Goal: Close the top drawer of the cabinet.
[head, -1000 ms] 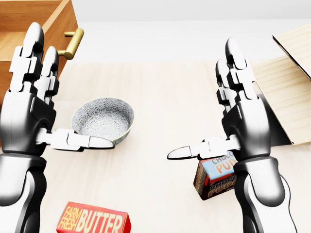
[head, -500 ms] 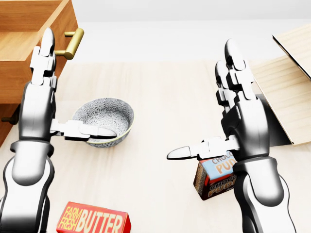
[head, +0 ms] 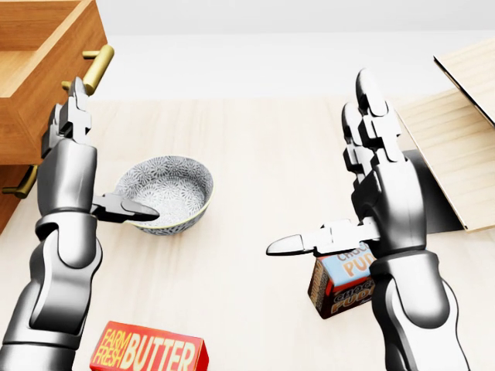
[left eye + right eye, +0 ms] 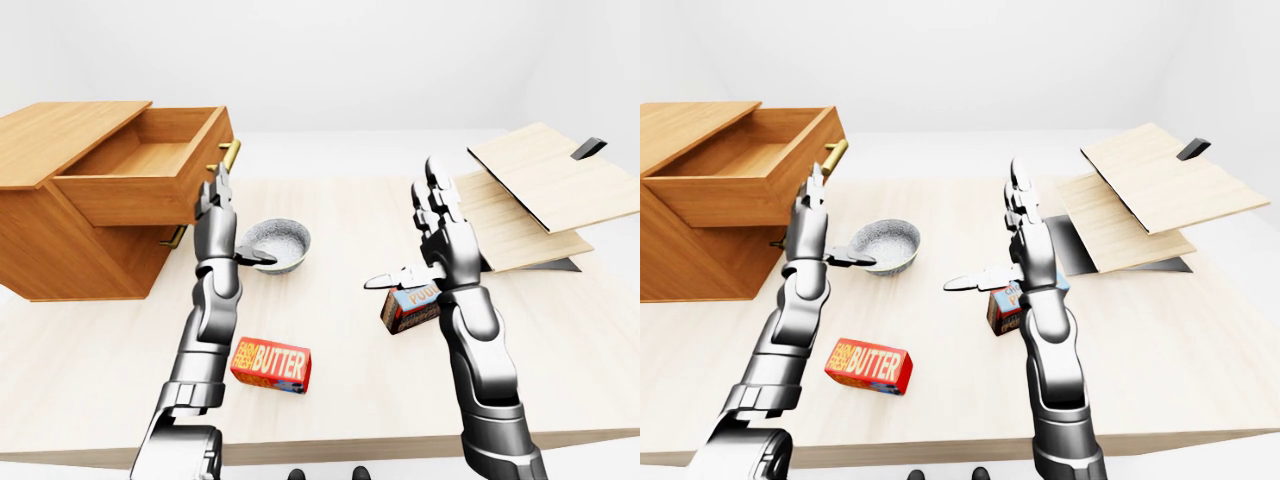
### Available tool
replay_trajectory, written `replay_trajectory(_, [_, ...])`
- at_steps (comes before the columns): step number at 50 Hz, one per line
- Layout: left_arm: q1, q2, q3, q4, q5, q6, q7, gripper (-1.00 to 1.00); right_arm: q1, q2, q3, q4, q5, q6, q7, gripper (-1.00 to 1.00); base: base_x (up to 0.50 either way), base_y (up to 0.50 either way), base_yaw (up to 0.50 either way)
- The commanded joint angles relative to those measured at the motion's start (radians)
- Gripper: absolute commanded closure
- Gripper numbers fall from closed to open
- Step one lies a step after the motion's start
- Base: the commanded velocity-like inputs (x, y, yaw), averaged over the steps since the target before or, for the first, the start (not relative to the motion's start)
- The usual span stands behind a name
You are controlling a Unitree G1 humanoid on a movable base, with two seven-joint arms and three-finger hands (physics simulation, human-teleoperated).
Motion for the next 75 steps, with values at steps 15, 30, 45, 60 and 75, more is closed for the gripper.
replay_trajectory(15, [-0.092, 0.122, 0.071, 0.238, 0.026, 0.0, 0.153, -1.0, -0.005, 0.003, 0.005, 0.023, -0.009, 0.0, -0.003, -1.0, 0.0, 0.0, 0.0])
replay_trajectory(30, [-0.16, 0.216, 0.107, 0.315, -0.018, 0.0, 0.196, -1.0, -0.002, 0.003, 0.004, 0.022, -0.01, 0.0, -0.001, -1.0, 0.0, 0.0, 0.0])
replay_trajectory(45, [-0.359, 0.319, 0.087, 0.683, -0.017, 0.0, 0.295, -1.0, 0.001, 0.001, 0.003, 0.022, -0.011, 0.0, 0.001, -1.0, 0.0, 0.0, 0.0])
replay_trajectory(60, [-0.395, 0.351, 0.072, 0.771, -0.01, 0.0, 0.297, -1.0, 0.014, 0.001, 0.001, 0.025, -0.011, 0.0, 0.005, -1.0, 0.0, 0.0, 0.0])
replay_trajectory(75, [-0.407, 0.366, 0.065, 0.839, 0.003, 0.0, 0.297, -1.0, 0.005, 0.003, 0.004, 0.032, -0.015, 0.0, 0.0, -1.0, 0.0, 0.0, 0.0])
